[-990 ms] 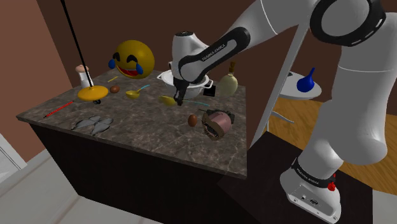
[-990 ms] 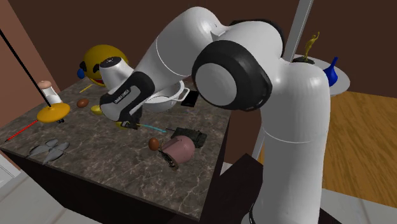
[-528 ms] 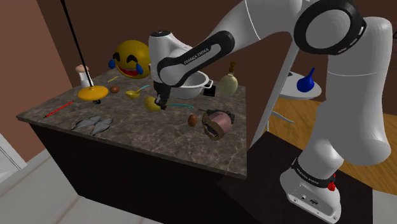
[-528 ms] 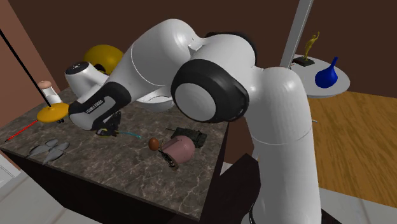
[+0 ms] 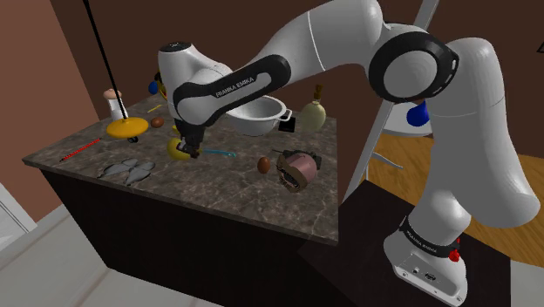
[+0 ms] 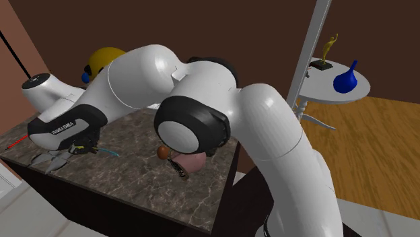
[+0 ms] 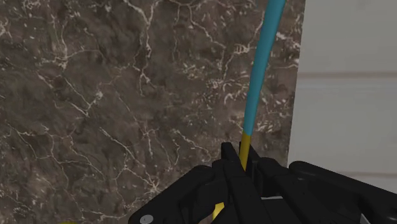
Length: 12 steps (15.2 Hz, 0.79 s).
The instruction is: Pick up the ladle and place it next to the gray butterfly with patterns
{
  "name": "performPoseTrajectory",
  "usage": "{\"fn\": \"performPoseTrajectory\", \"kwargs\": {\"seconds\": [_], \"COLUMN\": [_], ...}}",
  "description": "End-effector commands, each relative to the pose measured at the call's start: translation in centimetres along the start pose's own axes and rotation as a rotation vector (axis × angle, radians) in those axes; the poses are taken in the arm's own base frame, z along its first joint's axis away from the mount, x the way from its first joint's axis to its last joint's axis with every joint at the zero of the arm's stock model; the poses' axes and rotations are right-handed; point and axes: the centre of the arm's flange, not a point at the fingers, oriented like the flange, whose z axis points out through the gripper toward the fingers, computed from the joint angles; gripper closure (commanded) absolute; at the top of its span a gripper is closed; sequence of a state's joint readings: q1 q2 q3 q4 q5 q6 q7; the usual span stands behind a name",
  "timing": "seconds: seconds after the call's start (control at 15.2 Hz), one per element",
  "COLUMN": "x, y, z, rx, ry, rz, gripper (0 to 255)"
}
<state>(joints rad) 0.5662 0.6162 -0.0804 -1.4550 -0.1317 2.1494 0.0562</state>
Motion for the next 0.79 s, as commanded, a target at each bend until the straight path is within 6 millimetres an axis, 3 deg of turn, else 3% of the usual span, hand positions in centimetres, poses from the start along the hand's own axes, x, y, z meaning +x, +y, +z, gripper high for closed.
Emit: {"fn": "performPoseTrajectory", "kwargs": {"seconds": [0.0, 0.73], "x": [0.6, 0.1], "y": [-1.0, -1.9], "z": [0.5, 6.2], "rx": [0.000, 0.000], "ry": [0.000, 0.000], "rz": [0.001, 0.001], "gripper": [255, 255]}}
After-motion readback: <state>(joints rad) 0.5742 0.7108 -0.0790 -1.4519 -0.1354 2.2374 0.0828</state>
